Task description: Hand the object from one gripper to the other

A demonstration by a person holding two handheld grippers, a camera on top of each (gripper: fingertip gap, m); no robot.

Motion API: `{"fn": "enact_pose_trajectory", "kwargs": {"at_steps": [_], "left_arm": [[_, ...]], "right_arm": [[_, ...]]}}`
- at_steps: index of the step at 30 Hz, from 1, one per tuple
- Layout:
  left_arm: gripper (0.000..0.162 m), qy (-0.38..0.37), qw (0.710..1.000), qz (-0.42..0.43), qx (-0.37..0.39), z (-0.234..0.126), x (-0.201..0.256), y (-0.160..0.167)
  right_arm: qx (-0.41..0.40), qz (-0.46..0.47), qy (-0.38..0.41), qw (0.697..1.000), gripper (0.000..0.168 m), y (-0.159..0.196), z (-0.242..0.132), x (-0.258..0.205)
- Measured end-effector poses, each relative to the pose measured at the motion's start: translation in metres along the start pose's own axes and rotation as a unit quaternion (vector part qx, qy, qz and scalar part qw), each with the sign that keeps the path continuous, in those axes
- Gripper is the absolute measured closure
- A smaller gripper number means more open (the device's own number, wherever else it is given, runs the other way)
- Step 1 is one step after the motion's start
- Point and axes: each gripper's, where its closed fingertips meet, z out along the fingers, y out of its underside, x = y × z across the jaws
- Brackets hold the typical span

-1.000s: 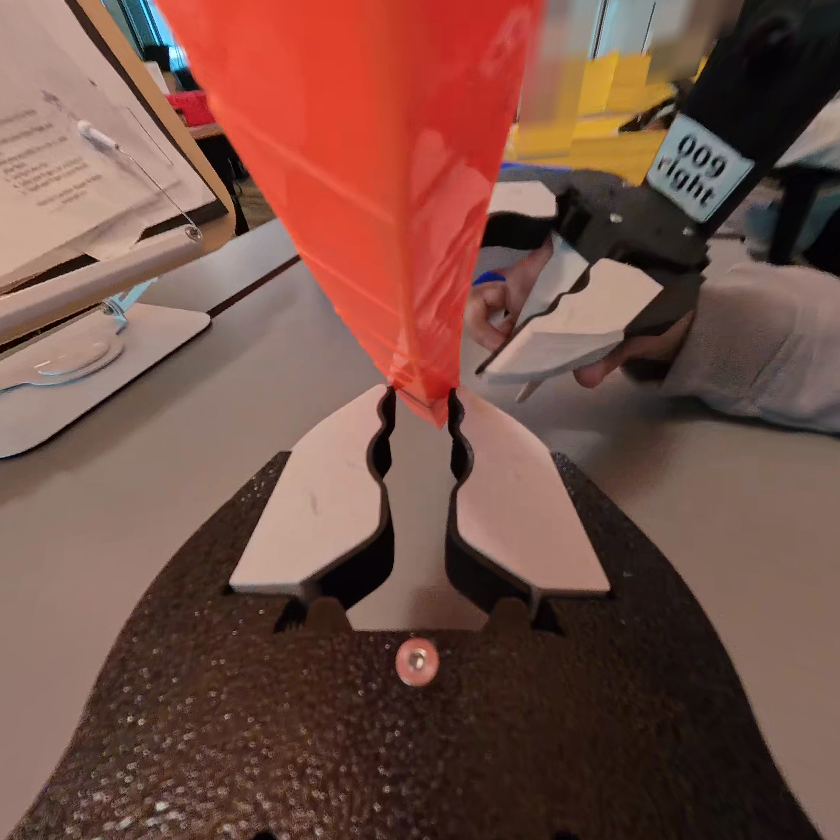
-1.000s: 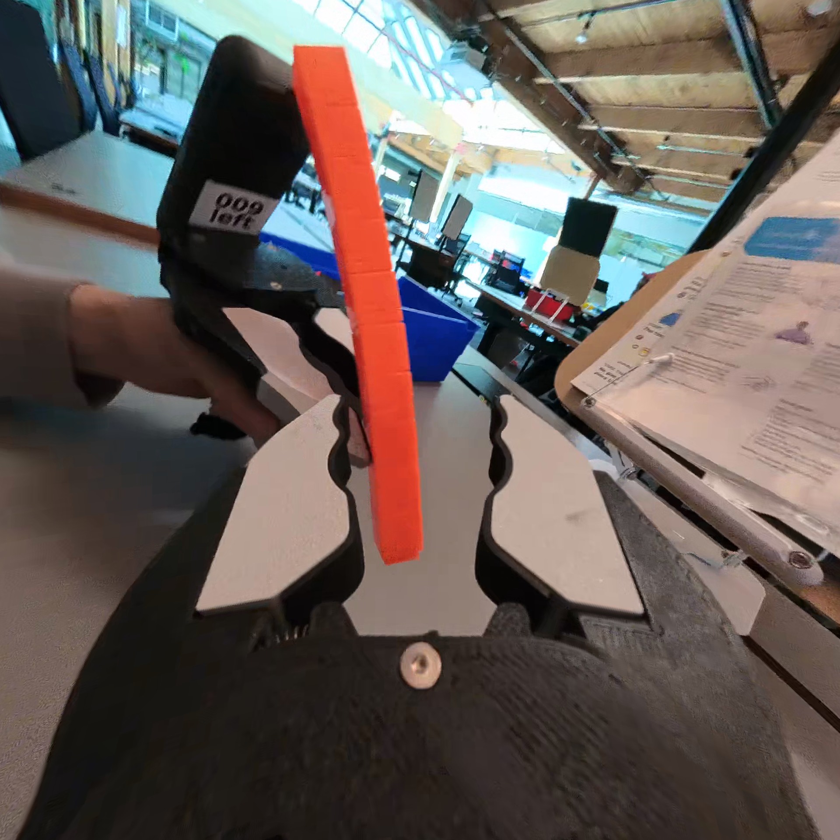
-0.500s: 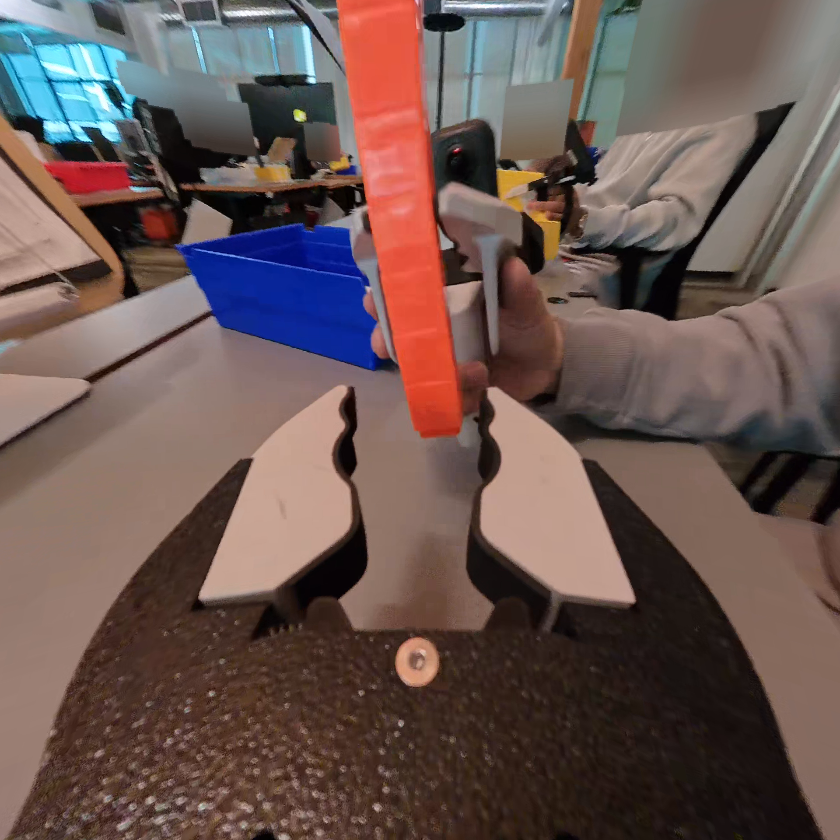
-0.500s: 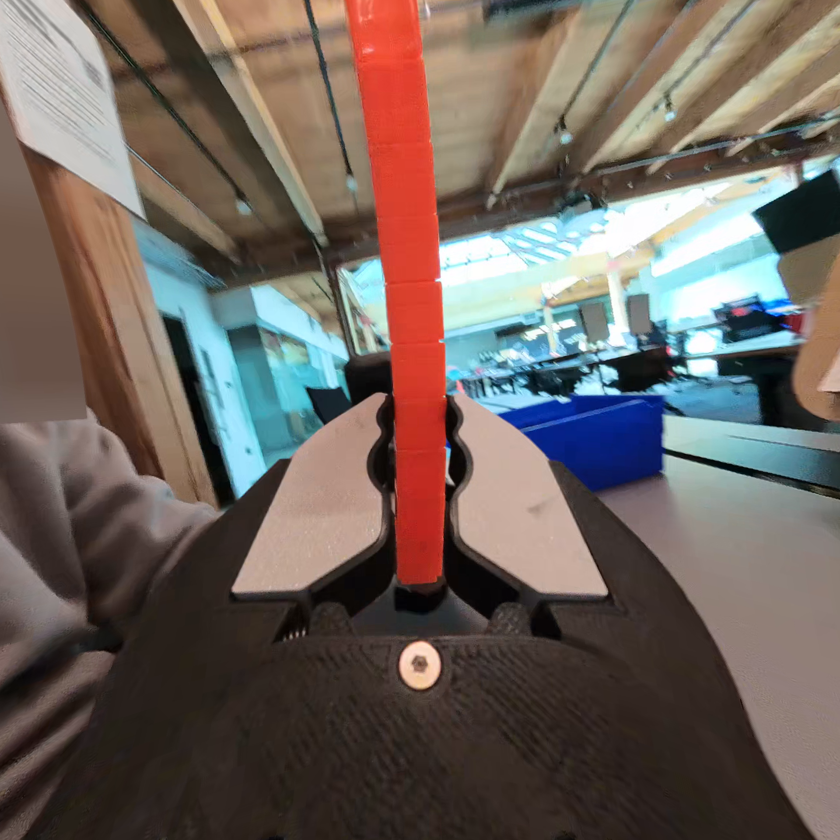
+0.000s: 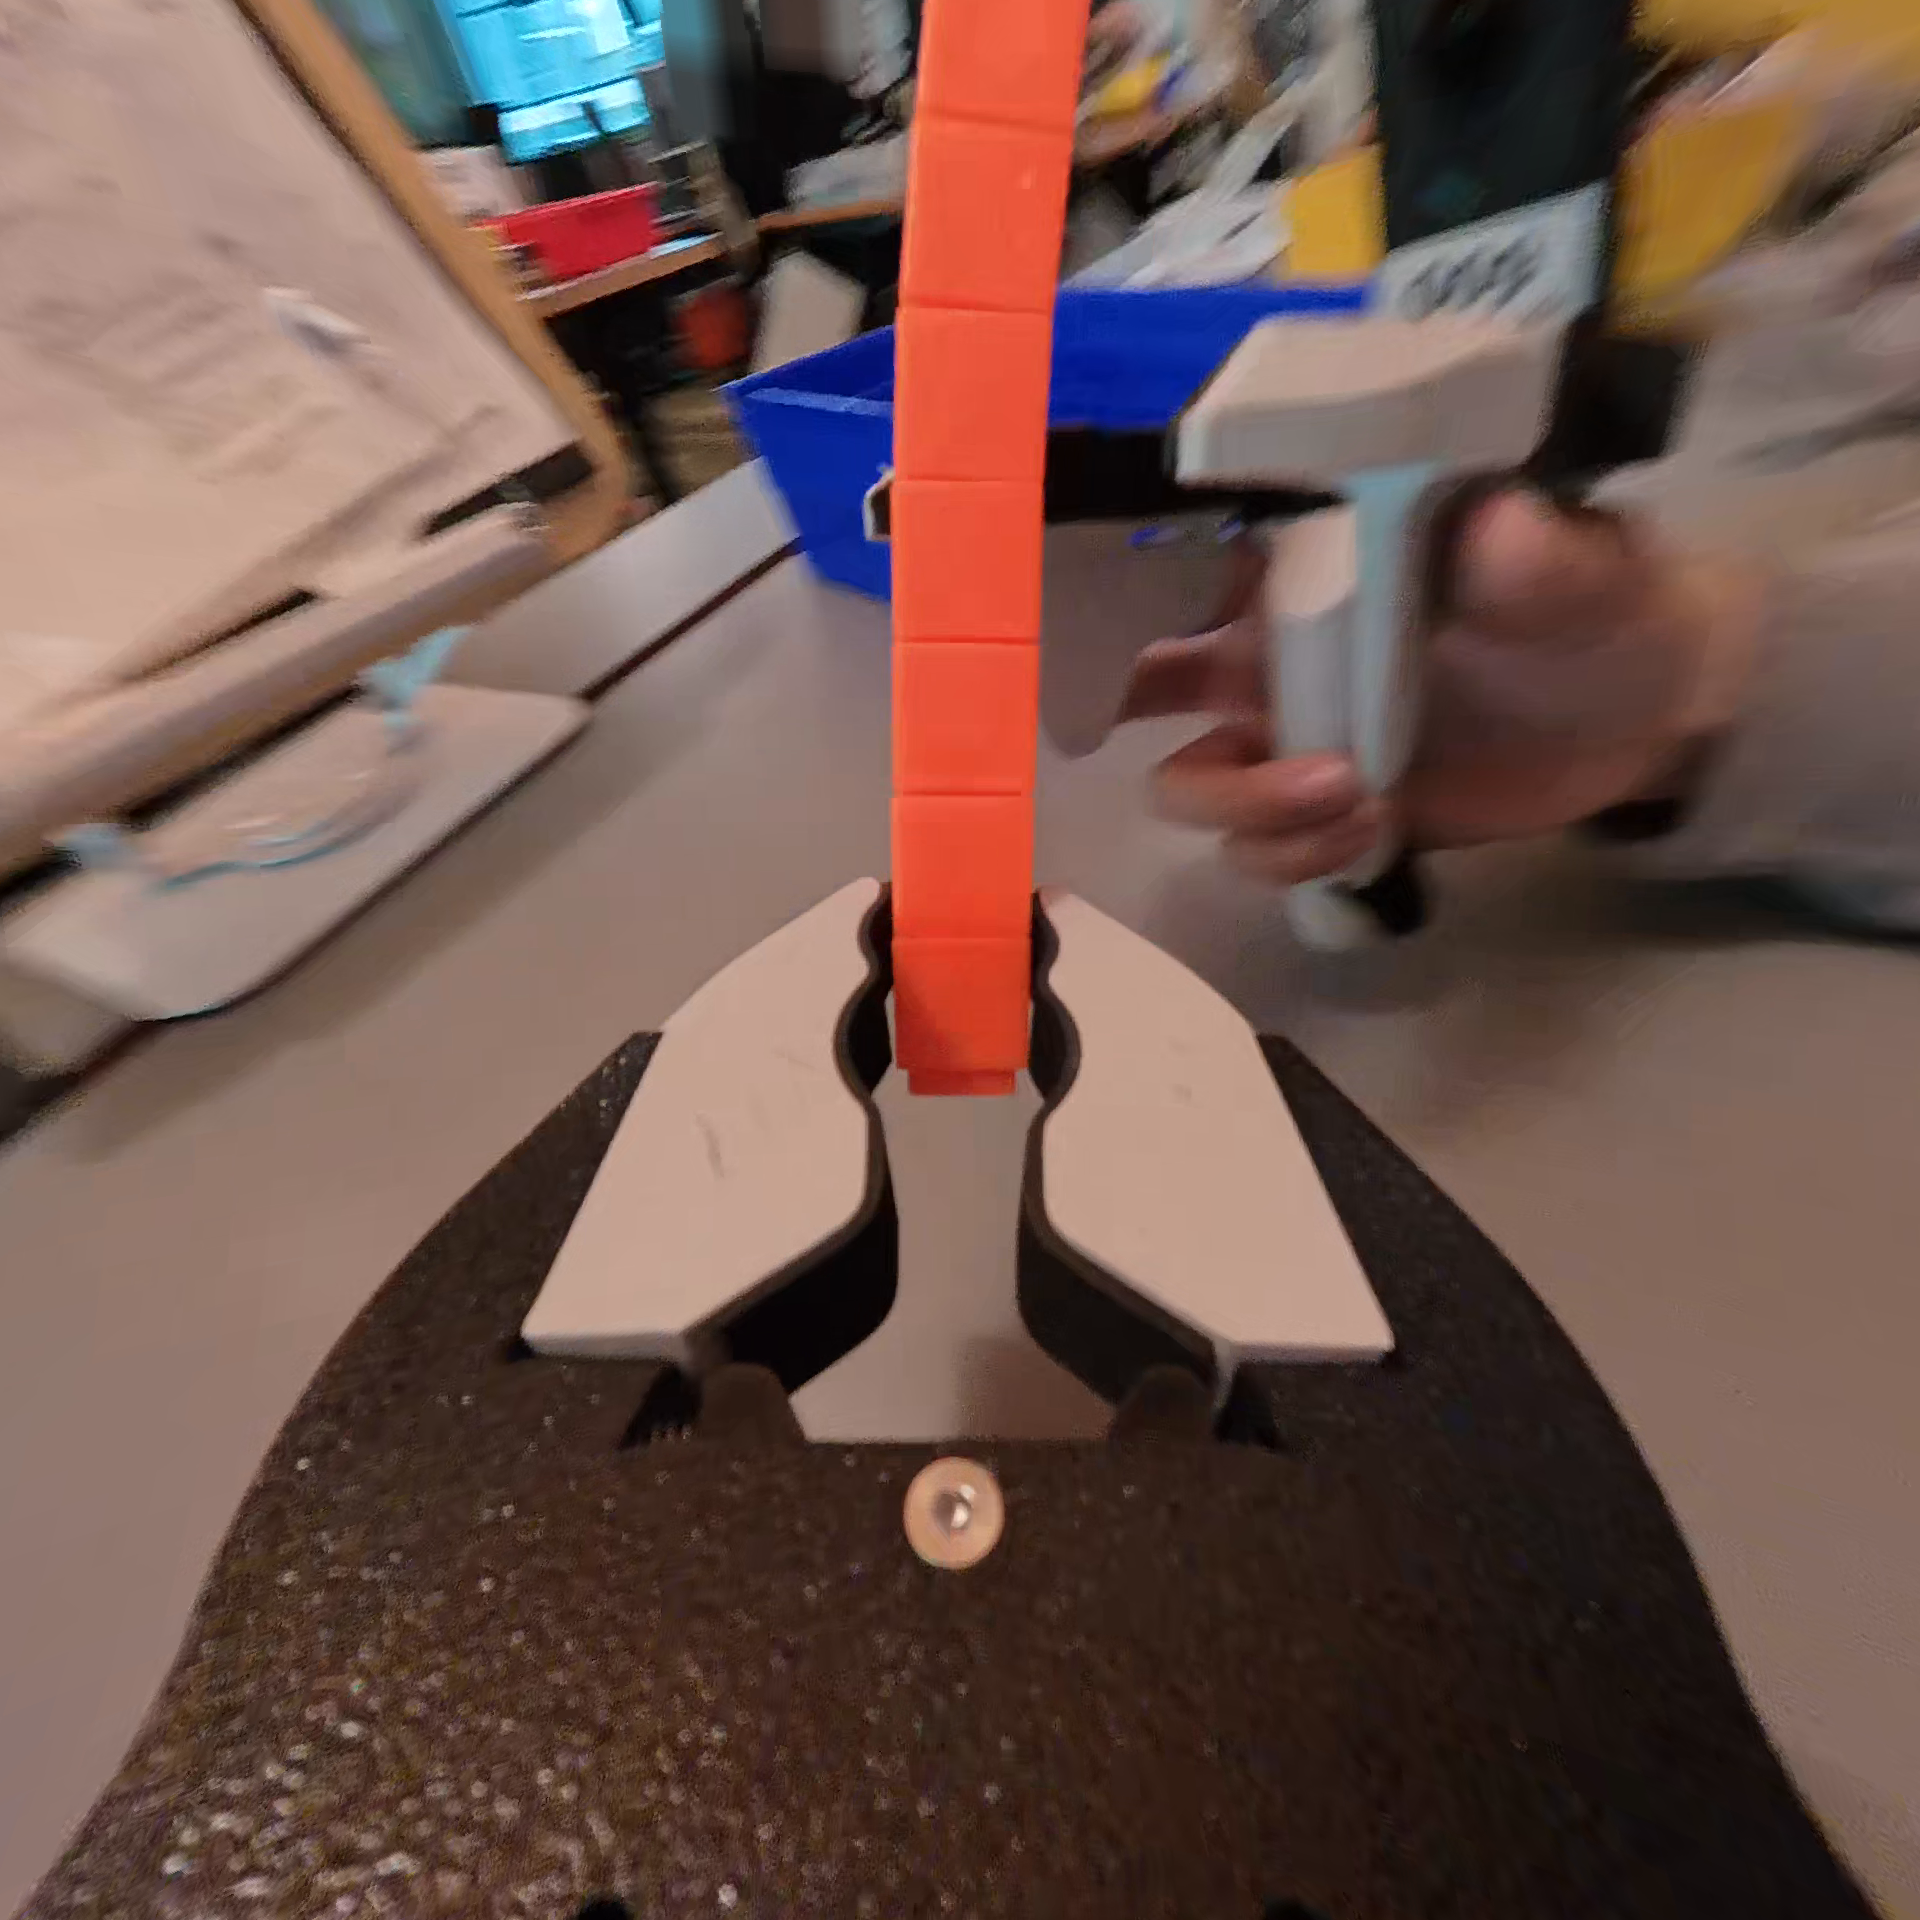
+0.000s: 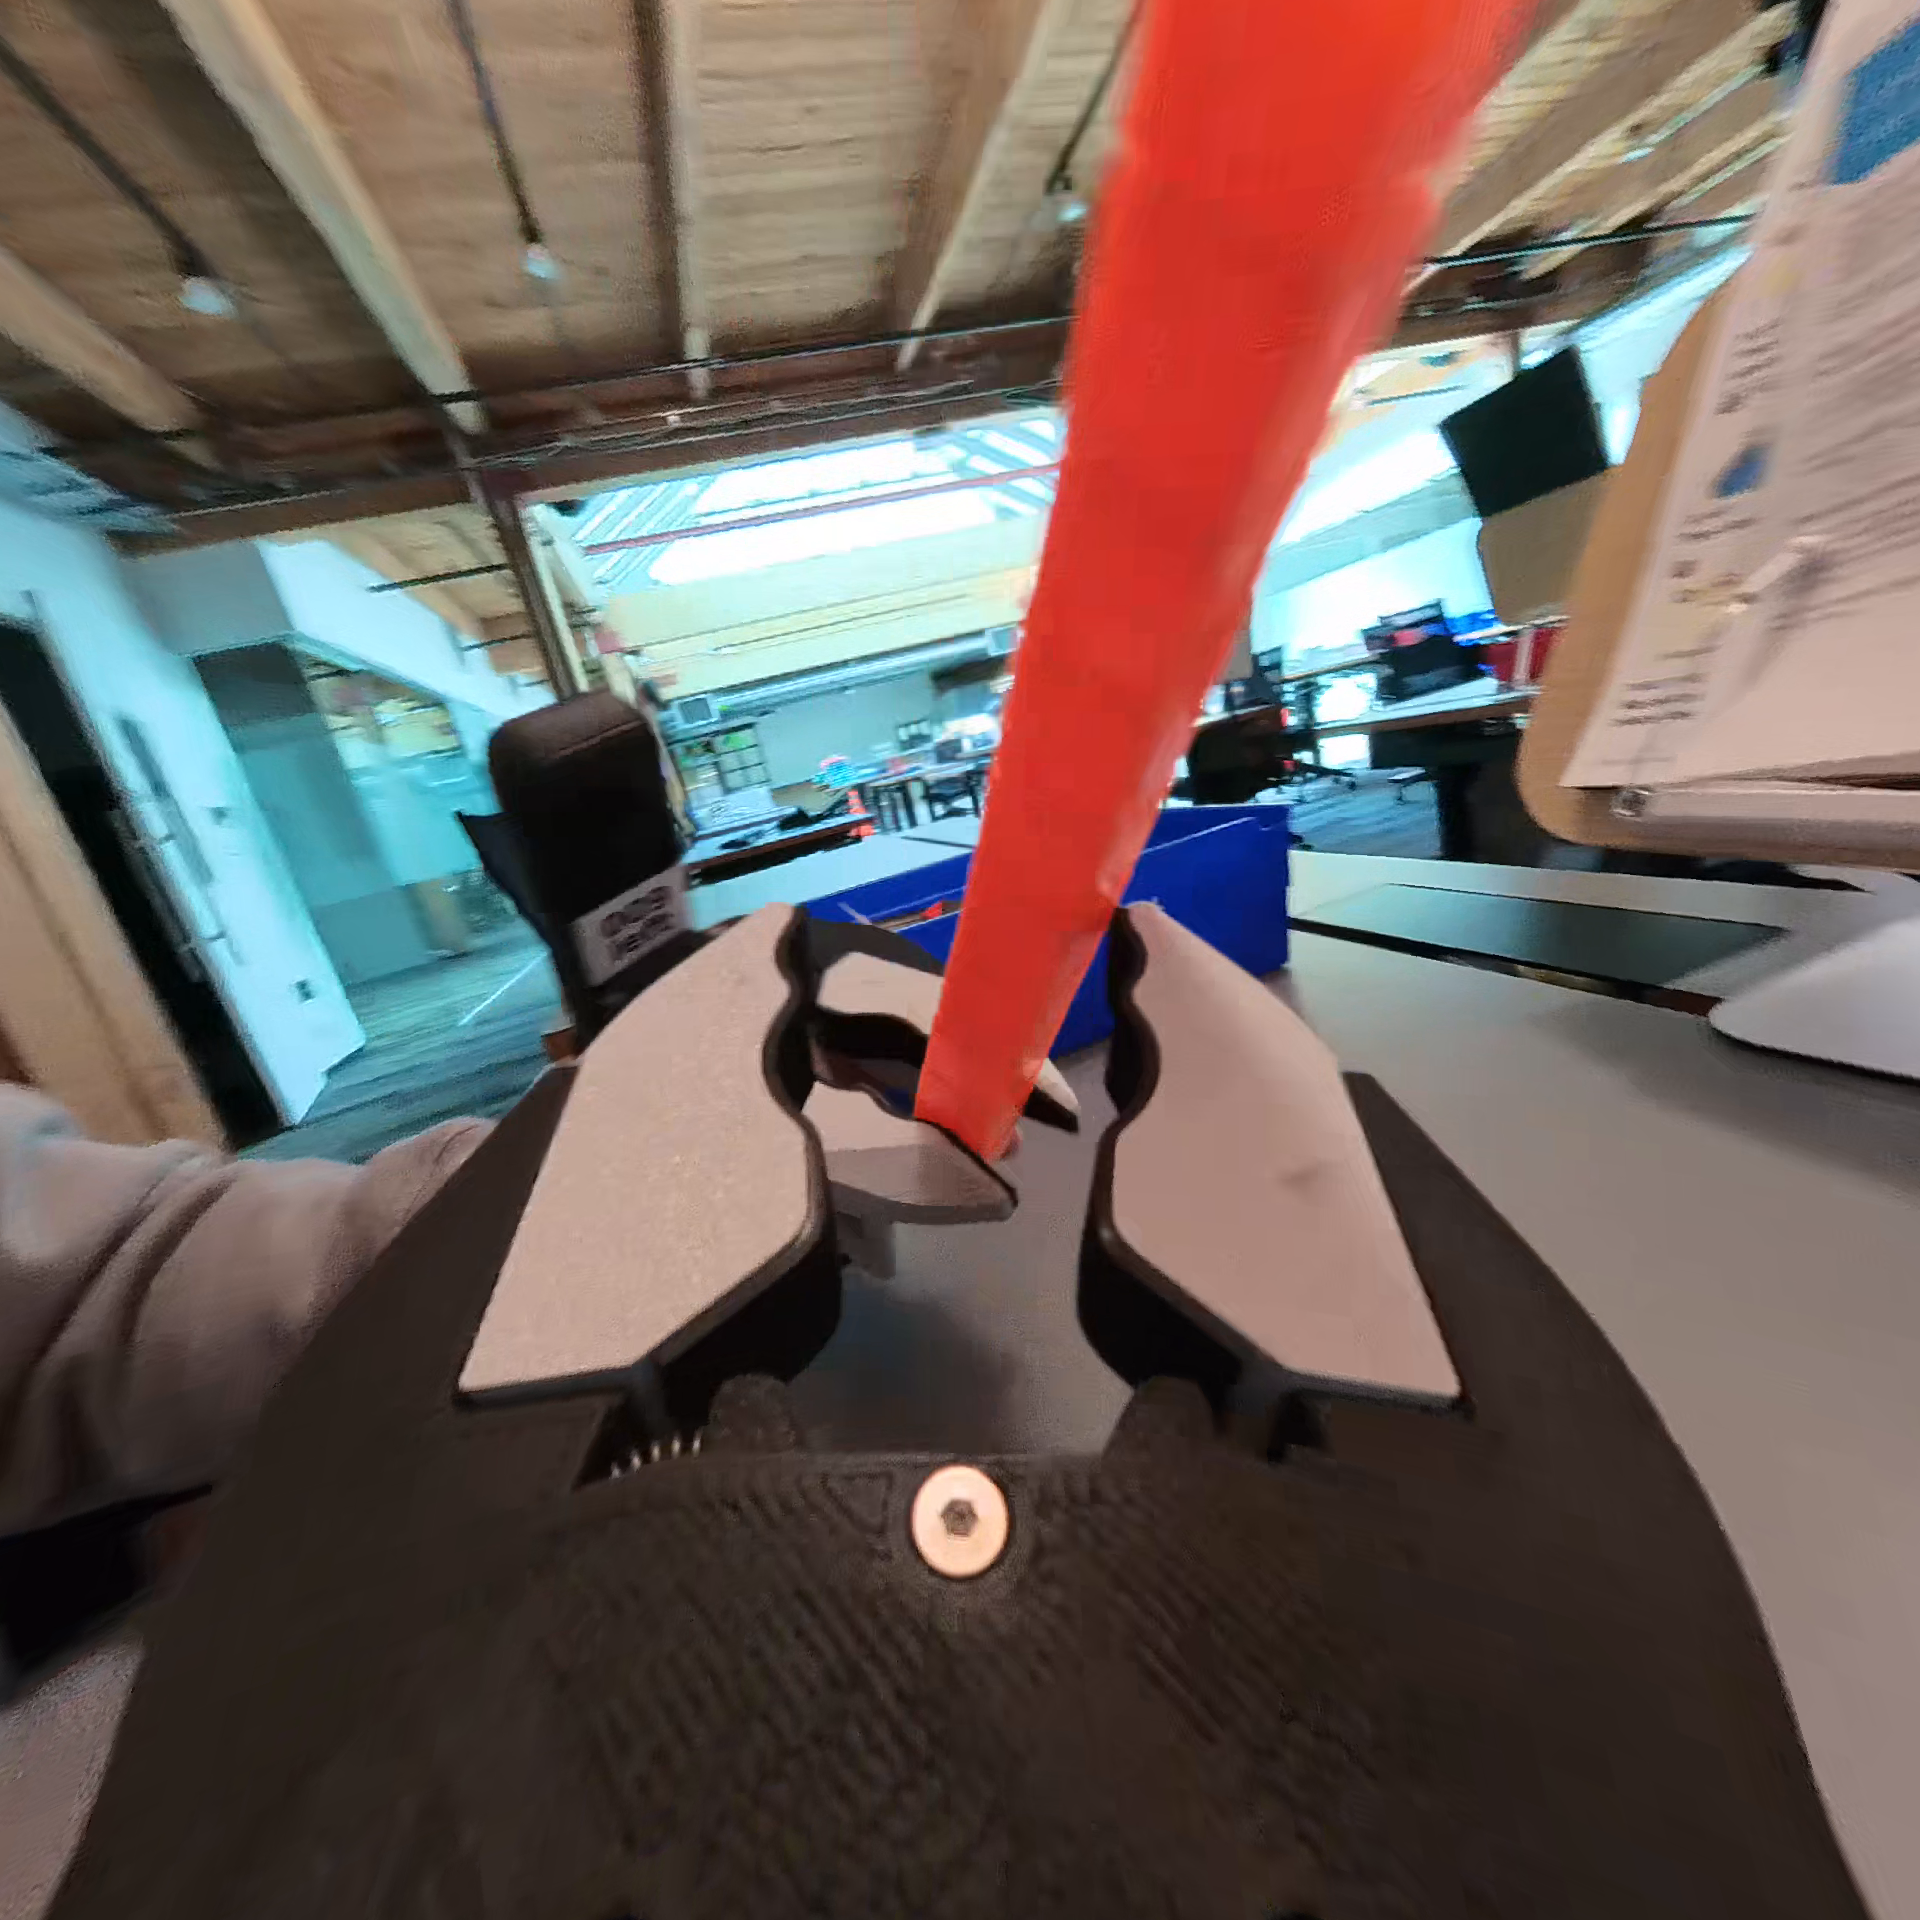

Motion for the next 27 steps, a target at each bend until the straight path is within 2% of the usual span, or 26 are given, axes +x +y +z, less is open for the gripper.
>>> {"fn": "enact_pose_trajectory", "kwargs": {"at_steps": [3,8,10,14,19,21,23,25,27], "left_arm": [[0.140,-0.119,0.984,0.129,-0.040,-0.003,-0.020,0.004],[0.140,-0.199,0.941,0.274,-0.029,-0.009,-0.024,-0.012],[0.140,-0.209,0.933,0.291,-0.020,-0.012,-0.025,-0.016],[0.140,-0.195,0.944,0.267,-0.003,-0.012,-0.027,-0.013],[0.139,-0.164,0.964,0.206,-0.027,-0.002,-0.028,0.005],[0.125,-0.149,0.974,0.168,-0.030,0.001,-0.027,0.011],[0.117,-0.159,0.974,0.156,-0.033,0.000,-0.033,0.014],[0.117,-0.175,0.971,0.159,-0.041,-0.002,-0.040,0.017],[0.120,-0.188,0.968,0.158,-0.048,-0.003,-0.045,0.019]], "right_arm": [[0.038,0.034,0.040,0.998,0.111,-0.006,-0.001,0.013],[0.123,0.141,0.057,0.981,0.123,-0.025,-0.020,0.037],[0.123,0.167,0.019,0.978,0.142,-0.027,-0.023,0.034],[0.086,0.200,-0.035,0.975,0.145,-0.023,-0.021,0.027],[0.024,0.089,-0.012,0.996,0.146,-0.019,-0.016,0.019],[0.044,0.046,0.019,0.998,0.146,-0.034,-0.019,0.018],[0.079,-0.011,0.085,0.993,0.146,-0.061,-0.034,0.028],[0.119,-0.125,0.182,0.968,0.146,-0.099,-0.066,0.039],[0.123,-0.264,0.290,0.911,0.145,-0.135,-0.106,0.048]]}}
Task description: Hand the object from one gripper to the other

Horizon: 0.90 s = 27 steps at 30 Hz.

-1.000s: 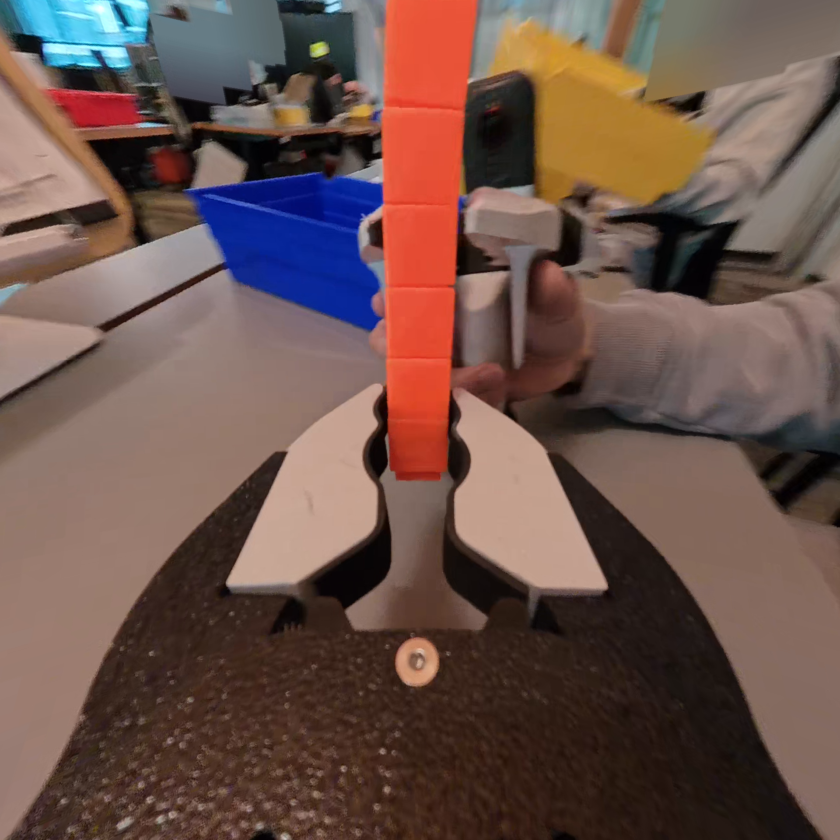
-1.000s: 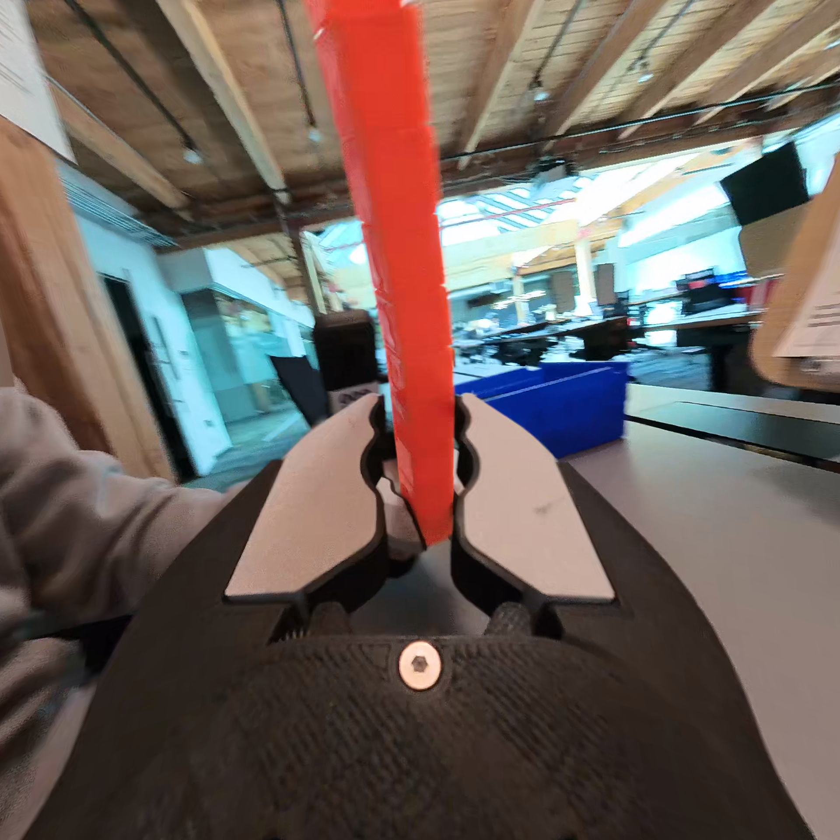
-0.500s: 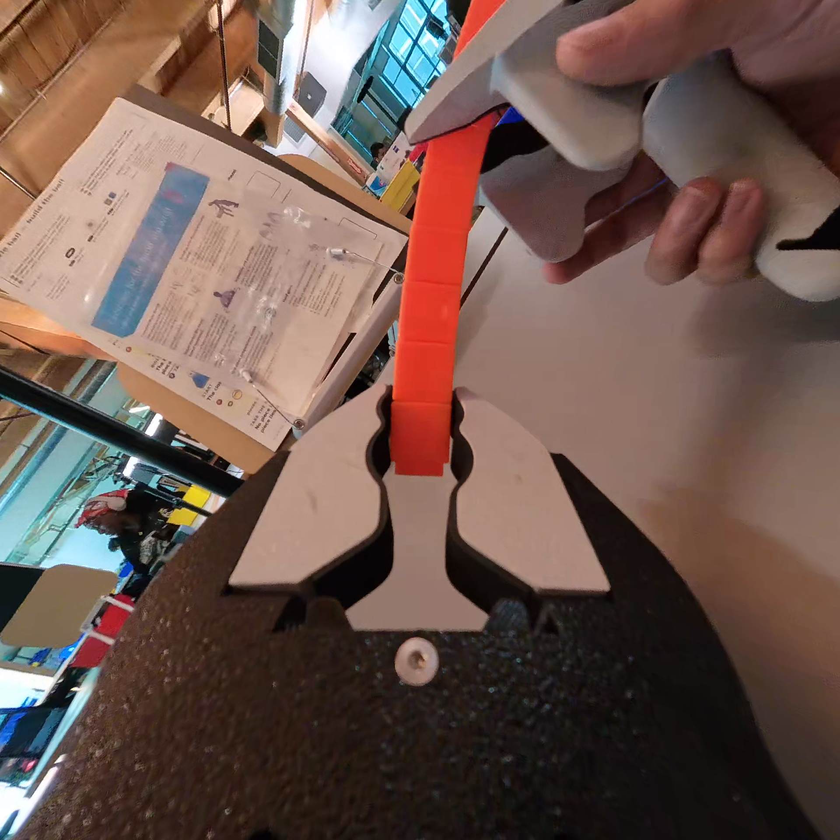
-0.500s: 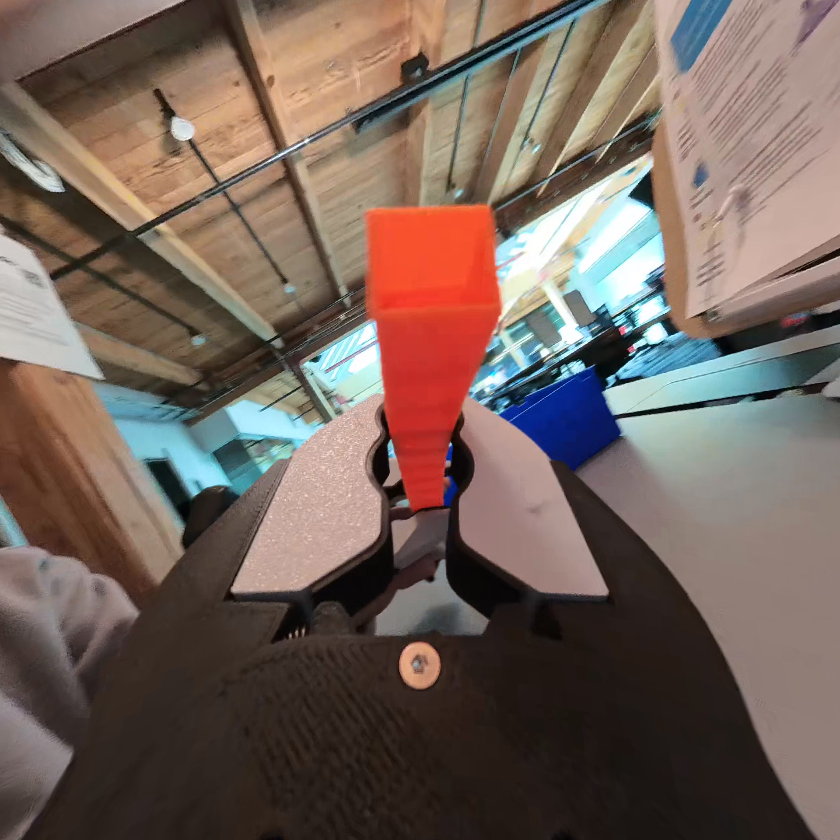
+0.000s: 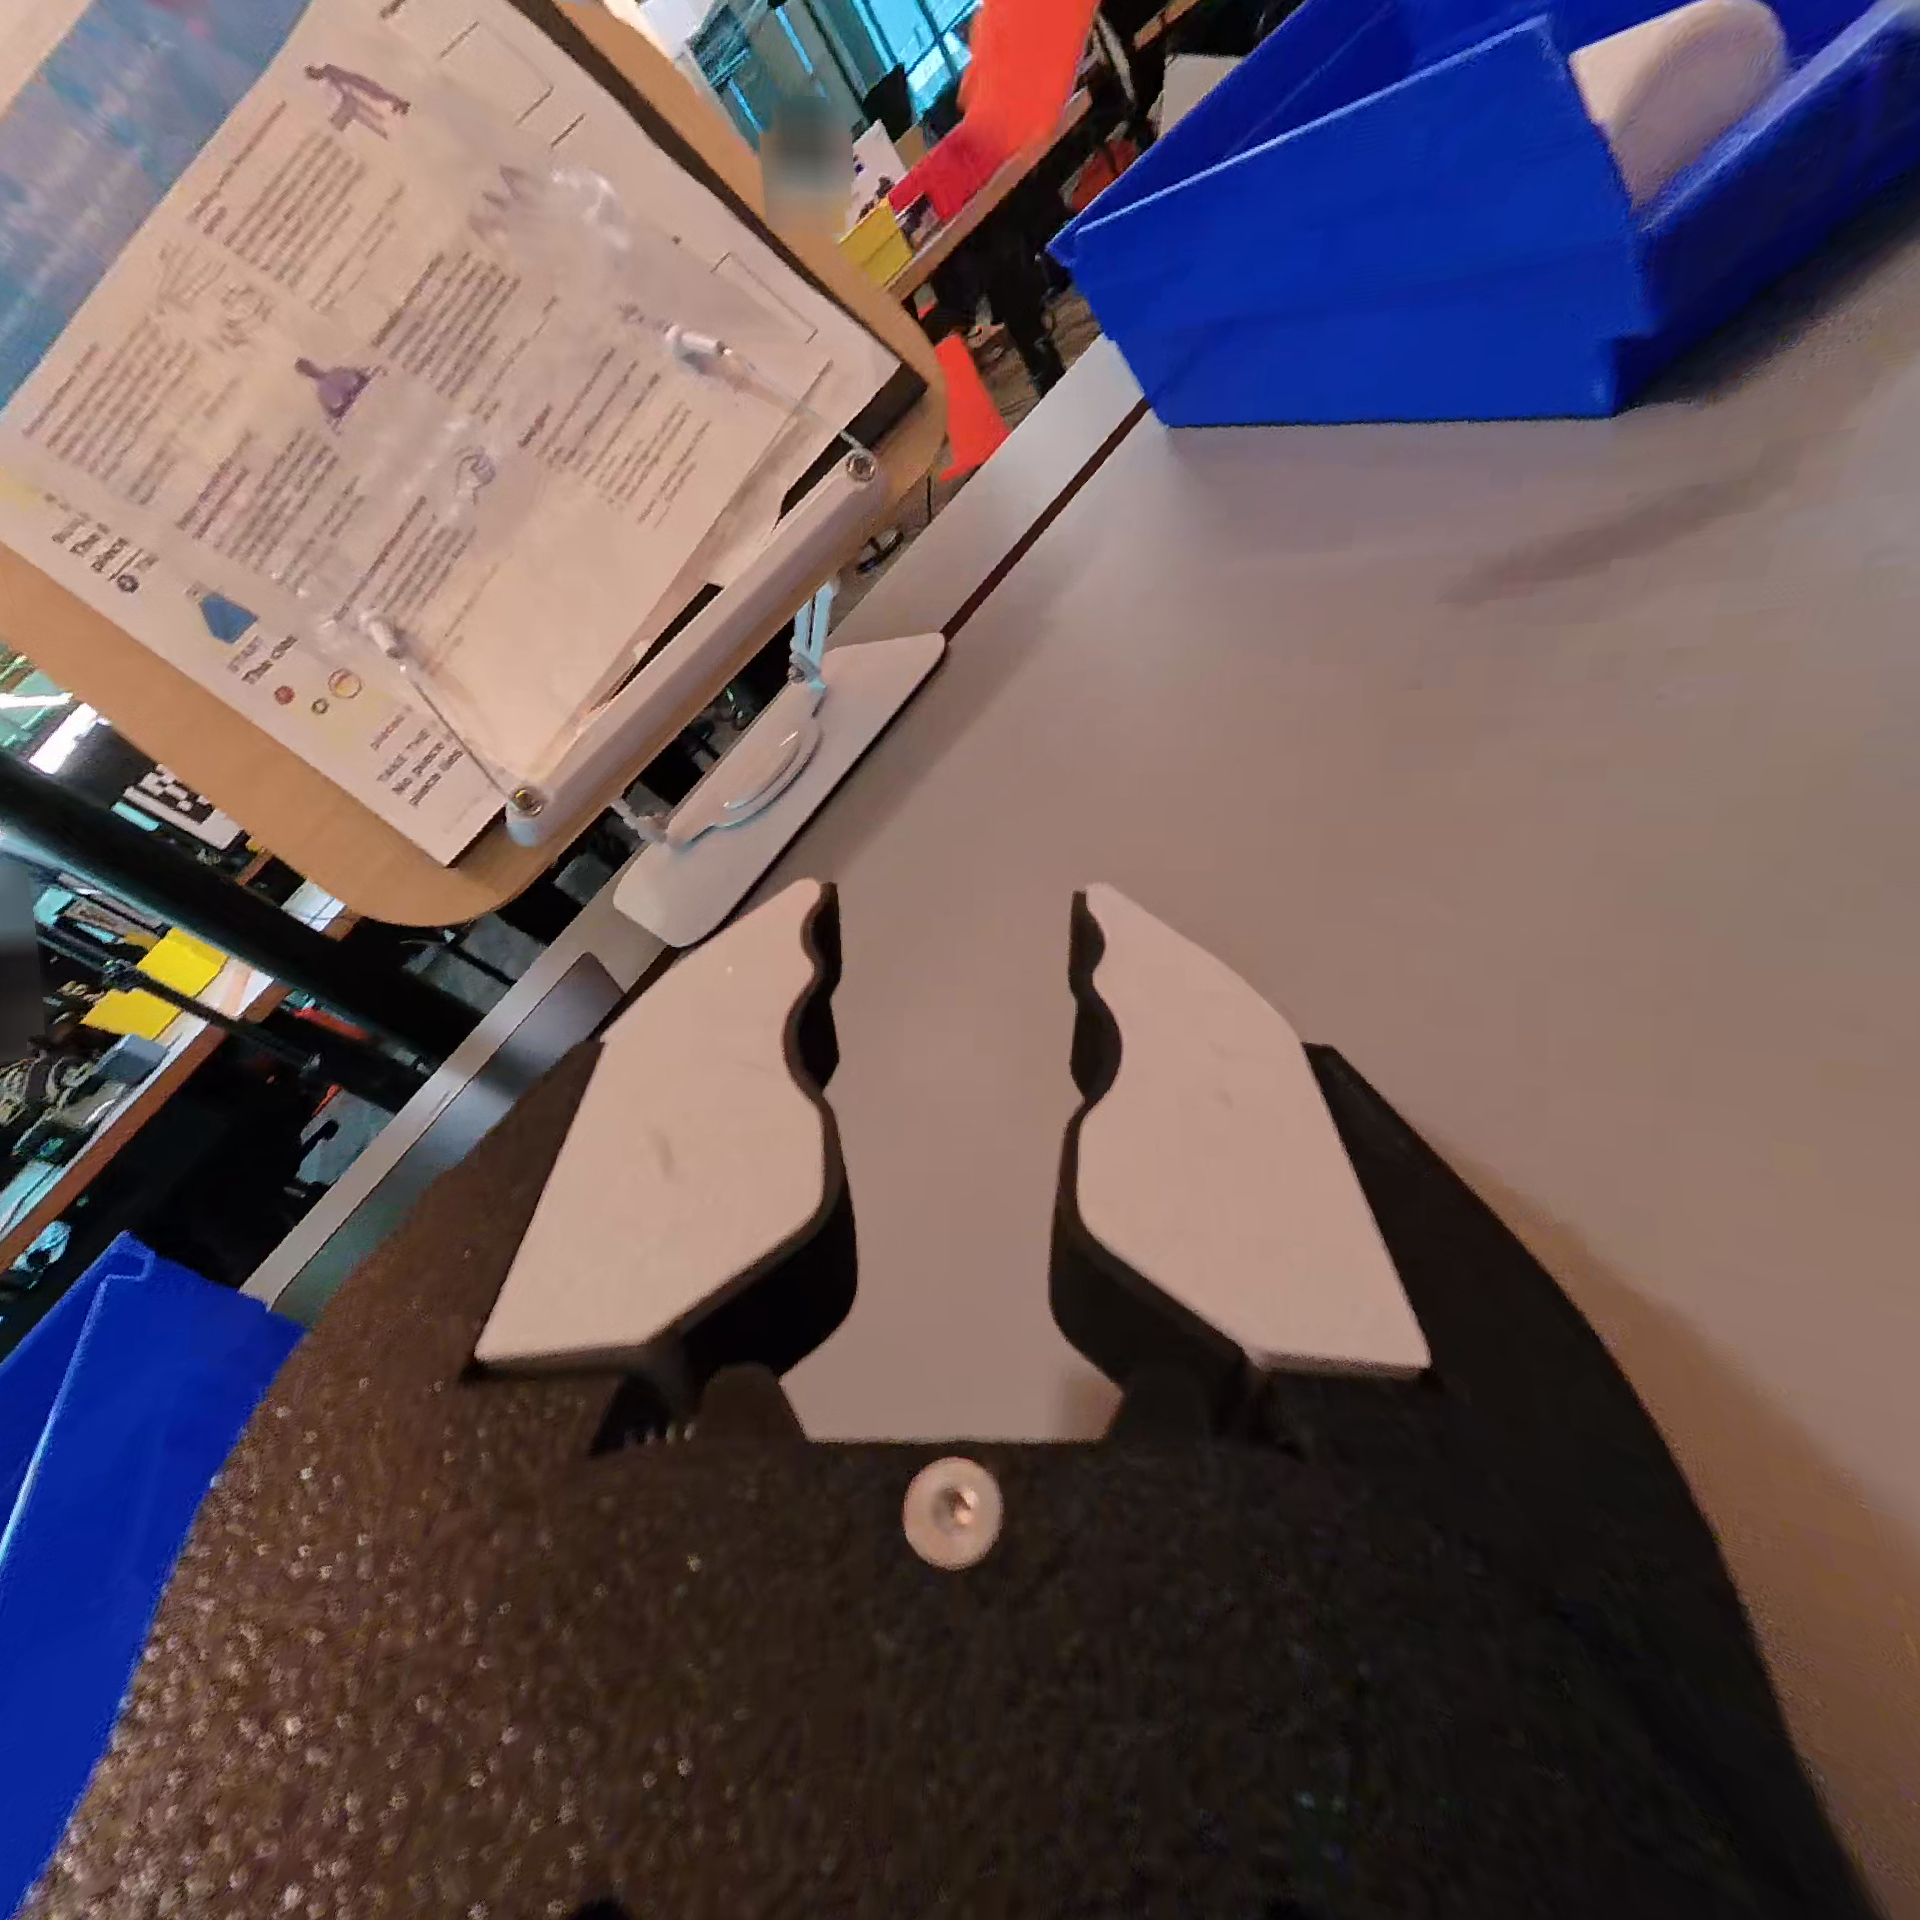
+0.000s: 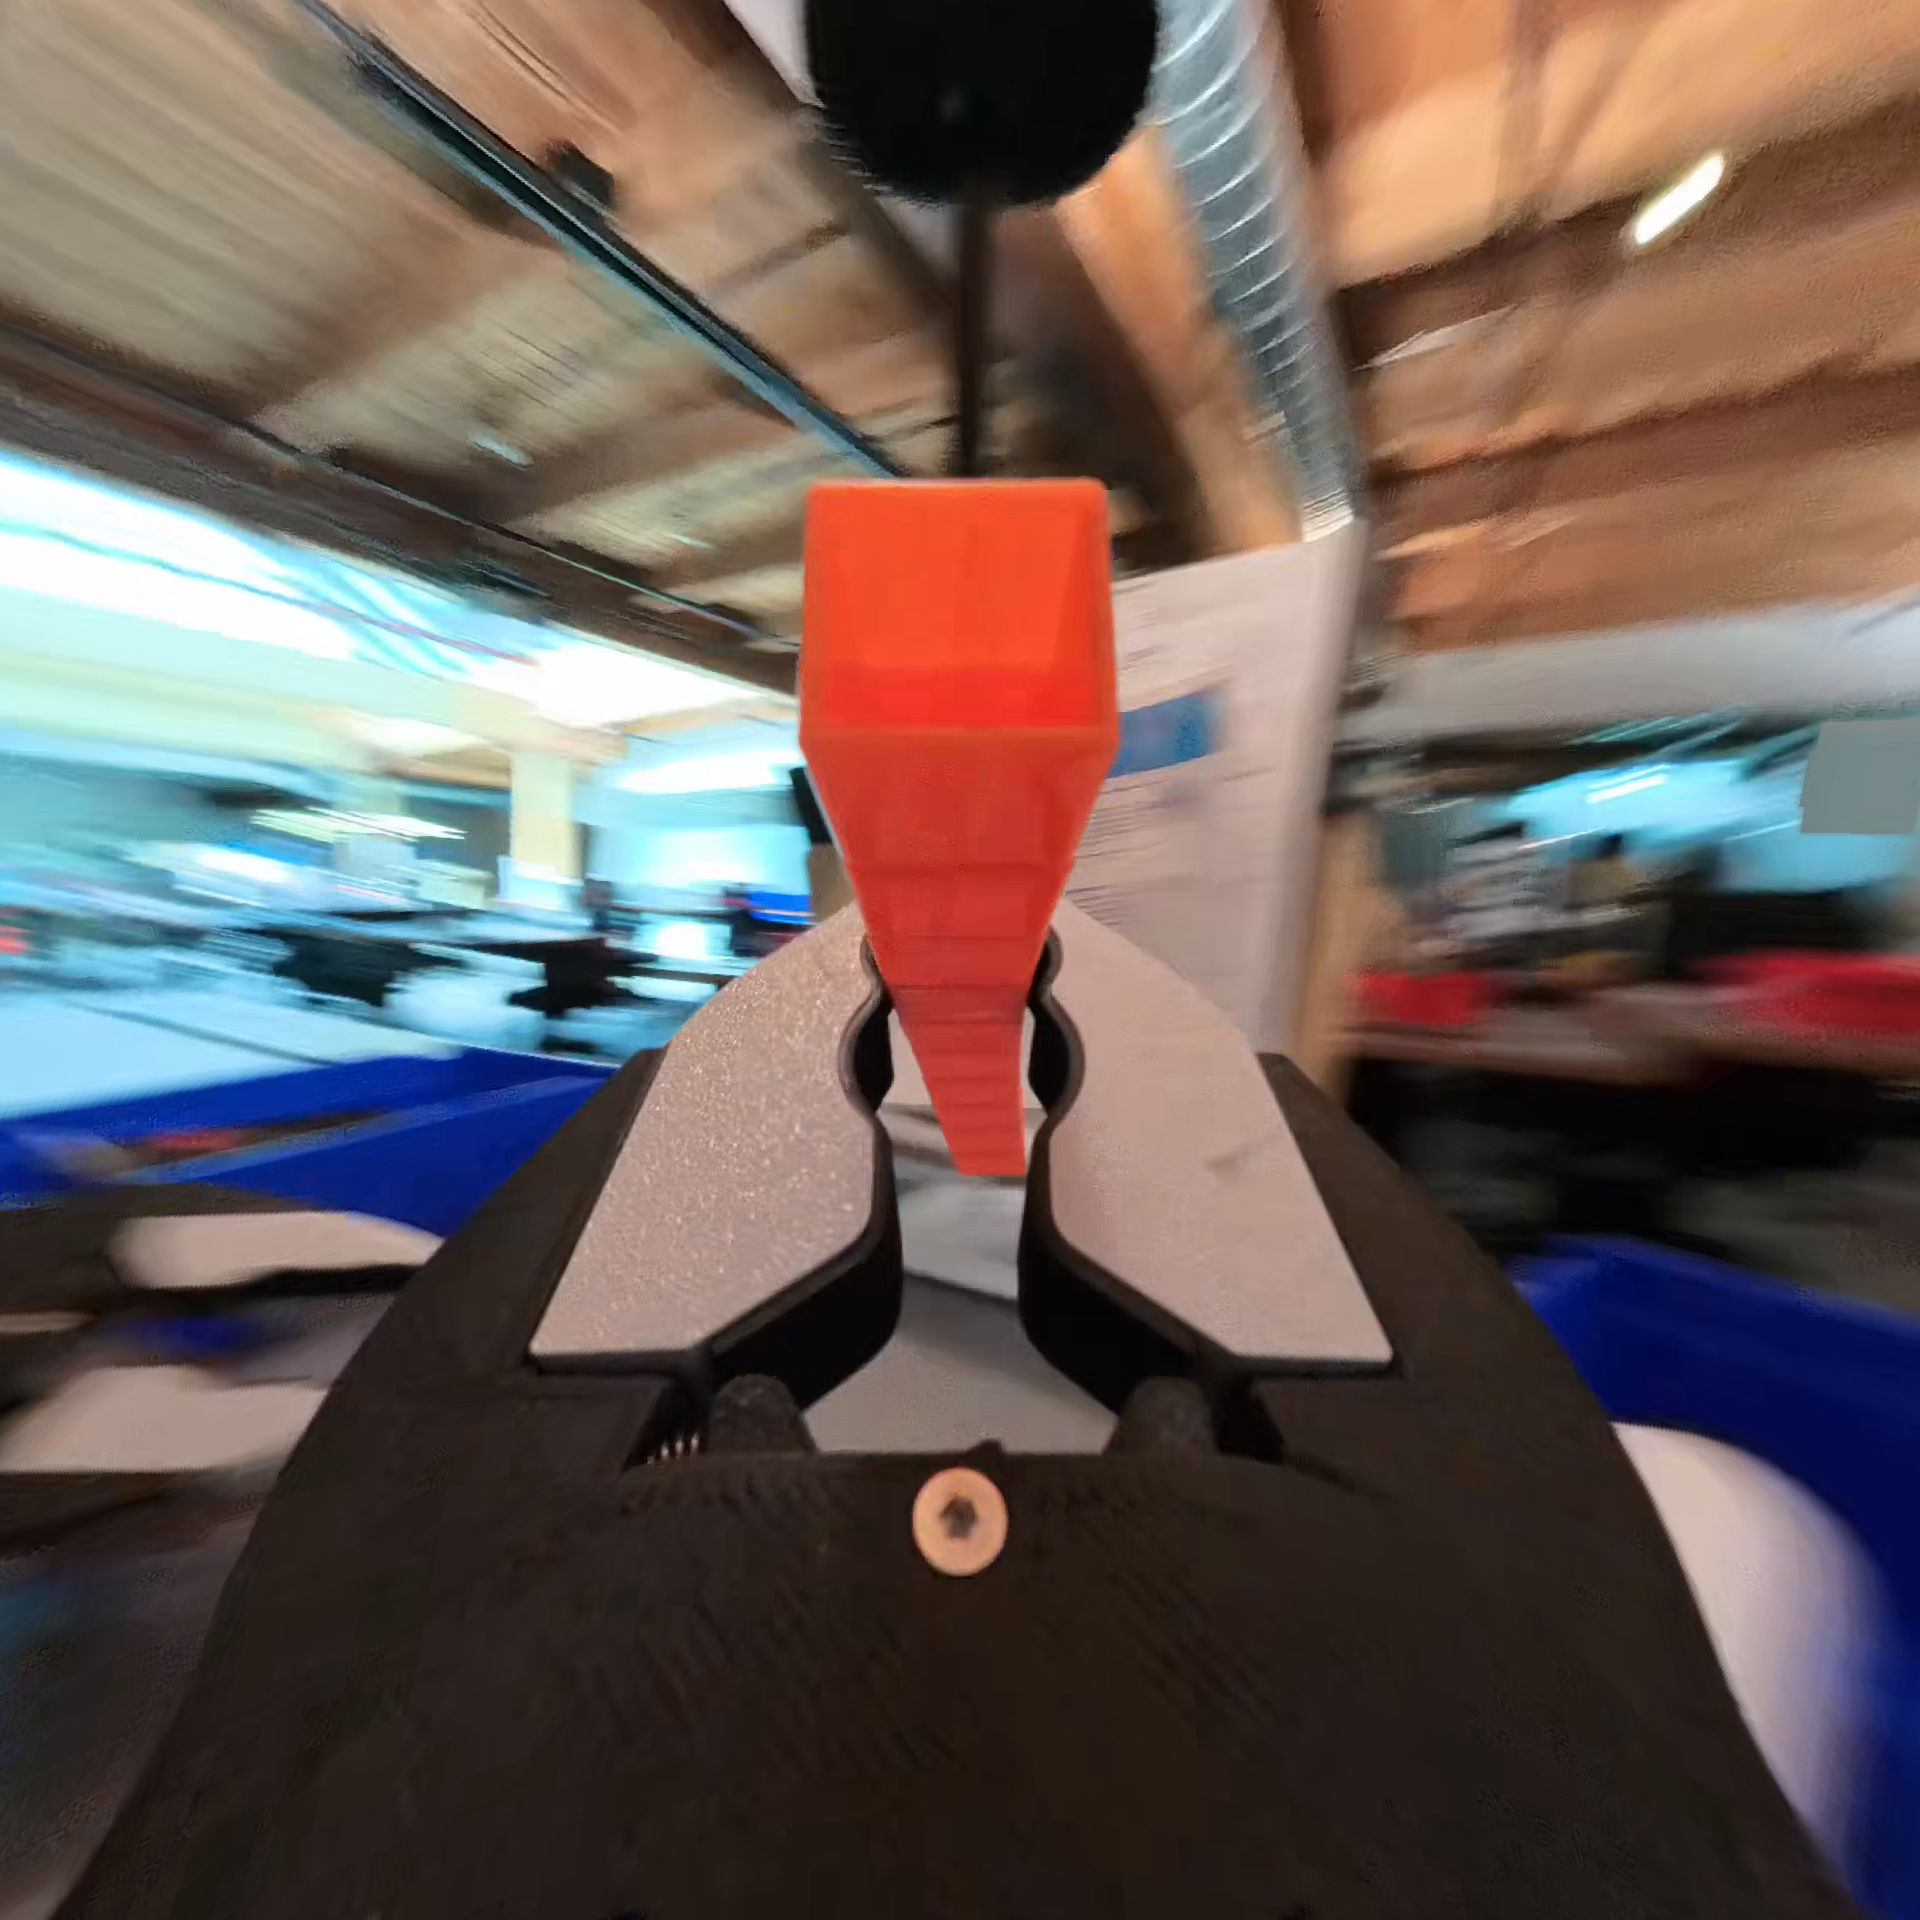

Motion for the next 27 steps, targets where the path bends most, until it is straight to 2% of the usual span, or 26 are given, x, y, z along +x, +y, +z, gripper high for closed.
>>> {"fn": "enact_pose_trajectory", "kwargs": {"at_steps": [2,4,7,10,13,15,17,19,23,25,27], "left_arm": [[0.123,-0.001,1.000,0.000,-0.006,0.001,0.001,0.003],[0.125,0.003,1.000,0.006,-0.013,0.003,0.003,0.006],[0.127,0.004,1.000,0.015,-0.017,0.004,0.005,0.008],[0.129,0.006,1.000,0.019,-0.017,0.004,0.006,0.008],[0.130,0.007,1.000,0.021,-0.018,0.005,0.007,0.009],[0.131,0.010,1.000,0.023,-0.019,0.005,0.008,0.010],[0.131,0.011,0.999,0.026,-0.019,0.005,0.009,0.010],[0.132,0.013,0.999,0.030,-0.020,0.006,0.010,0.010],[0.133,0.017,0.999,0.037,-0.023,0.007,0.013,0.012],[0.133,0.019,0.999,0.040,-0.025,0.007,0.014,0.013],[0.134,0.019,0.999,0.041,-0.027,0.008,0.014,0.013]], "right_arm": [[-0.035,-0.155,0.144,0.977,0.146,-0.012,-0.022,0.057],[-0.117,-0.260,0.244,0.927,0.145,-0.005,-0.044,0.108],[-0.243,-0.293,0.259,0.888,0.145,0.033,-0.061,0.150],[-0.299,-0.345,0.243,0.856,0.146,0.055,-0.066,0.167],[-0.296,-0.396,0.139,0.858,0.146,0.077,-0.054,0.155],[-0.304,-0.417,0.116,0.849,0.146,0.090,-0.052,0.159],[-0.322,-0.392,0.097,0.856,0.145,0.100,-0.051,0.163],[-0.321,-0.362,0.102,0.869,0.146,0.101,-0.051,0.169],[-0.343,-0.330,0.132,0.869,0.145,0.100,-0.057,0.181],[-0.330,-0.280,0.147,0.889,0.145,0.090,-0.055,0.178],[-0.302,-0.172,0.166,0.923,0.146,0.071,-0.052,0.173]]}}
